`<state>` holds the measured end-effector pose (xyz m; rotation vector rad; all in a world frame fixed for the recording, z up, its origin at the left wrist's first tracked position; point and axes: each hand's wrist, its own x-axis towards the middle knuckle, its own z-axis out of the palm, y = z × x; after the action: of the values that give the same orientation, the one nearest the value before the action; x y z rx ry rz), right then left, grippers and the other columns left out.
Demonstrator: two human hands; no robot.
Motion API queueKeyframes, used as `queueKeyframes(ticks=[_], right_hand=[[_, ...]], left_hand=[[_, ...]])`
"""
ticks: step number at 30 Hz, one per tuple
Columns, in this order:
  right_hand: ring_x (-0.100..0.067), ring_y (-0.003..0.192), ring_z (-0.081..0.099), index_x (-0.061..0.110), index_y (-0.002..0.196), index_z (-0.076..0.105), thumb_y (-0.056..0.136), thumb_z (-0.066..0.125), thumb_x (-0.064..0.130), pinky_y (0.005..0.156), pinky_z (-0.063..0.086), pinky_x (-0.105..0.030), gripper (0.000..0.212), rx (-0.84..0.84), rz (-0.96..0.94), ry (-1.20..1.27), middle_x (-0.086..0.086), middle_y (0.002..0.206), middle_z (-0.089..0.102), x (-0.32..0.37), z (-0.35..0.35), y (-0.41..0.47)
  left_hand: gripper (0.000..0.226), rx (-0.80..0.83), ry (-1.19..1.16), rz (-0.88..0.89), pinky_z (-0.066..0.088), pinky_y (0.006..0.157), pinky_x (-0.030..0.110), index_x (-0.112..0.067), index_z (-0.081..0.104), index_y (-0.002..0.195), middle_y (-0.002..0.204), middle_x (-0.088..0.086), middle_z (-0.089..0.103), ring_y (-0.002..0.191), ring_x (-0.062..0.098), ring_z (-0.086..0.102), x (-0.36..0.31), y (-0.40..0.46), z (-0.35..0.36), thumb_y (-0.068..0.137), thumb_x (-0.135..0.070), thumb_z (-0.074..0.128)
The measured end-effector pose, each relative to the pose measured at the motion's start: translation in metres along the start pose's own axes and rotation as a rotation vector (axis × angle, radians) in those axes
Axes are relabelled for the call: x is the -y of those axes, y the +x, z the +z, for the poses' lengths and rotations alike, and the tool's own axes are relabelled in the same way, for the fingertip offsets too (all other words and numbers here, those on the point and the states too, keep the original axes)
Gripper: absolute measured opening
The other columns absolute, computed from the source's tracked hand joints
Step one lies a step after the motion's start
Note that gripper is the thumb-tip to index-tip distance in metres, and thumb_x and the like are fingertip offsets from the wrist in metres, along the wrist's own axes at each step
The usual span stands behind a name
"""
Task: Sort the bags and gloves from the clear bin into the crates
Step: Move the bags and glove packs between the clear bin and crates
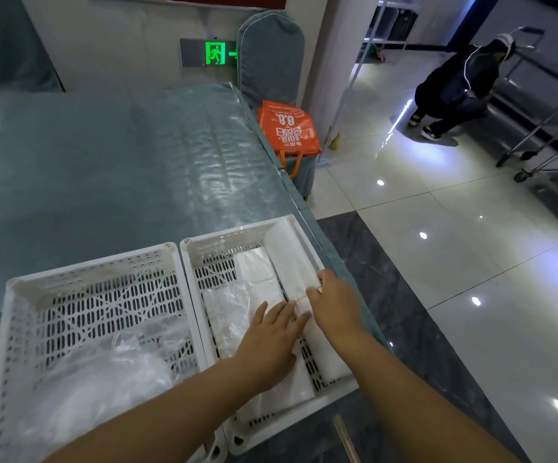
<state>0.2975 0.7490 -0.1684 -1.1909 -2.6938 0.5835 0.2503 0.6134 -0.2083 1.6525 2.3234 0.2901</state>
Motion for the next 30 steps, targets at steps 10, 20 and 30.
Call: queueKeyframes(ticks=[10,20,30], right_hand=[[-0.015,0.084,0.051,0.013,0.112,0.048,0.089,0.057,0.036,0.074,0.046,-0.026,0.034,-0.098,-0.142,-0.494,-0.006,0.103,0.055,-0.017,0.003,-0.015],[-0.029,0.073,0.067,0.005,0.103,0.066,0.084,0.065,0.013,0.065,0.055,-0.036,0.020,-0.254,-0.520,-0.026,-0.014,0.089,0.072,0.093,-0.028,-0.018],[-0.027,0.066,0.066,0.008,0.098,0.069,0.082,0.065,0.009,0.060,0.056,-0.037,0.016,-0.216,-1.040,0.351,-0.010,0.081,0.072,0.332,-0.010,-0.105]], left_hand=[[0.070,0.119,0.069,0.039,-0.008,0.113,0.049,-0.027,0.011,0.145,0.157,0.010,0.008,0.144,0.027,0.001,0.008,0.004,-0.004,0.087,-0.031,0.050],[0.038,-0.418,0.131,-0.148,0.030,0.108,0.041,-0.017,0.059,0.118,0.124,0.005,0.062,0.120,0.024,0.051,0.051,-0.094,-0.138,0.080,-0.025,0.062],[0.024,-0.687,0.236,-0.655,0.048,0.072,0.034,-0.017,0.068,0.098,0.090,0.005,0.070,0.081,0.030,0.063,0.123,-0.340,-0.265,0.078,-0.025,0.058]])
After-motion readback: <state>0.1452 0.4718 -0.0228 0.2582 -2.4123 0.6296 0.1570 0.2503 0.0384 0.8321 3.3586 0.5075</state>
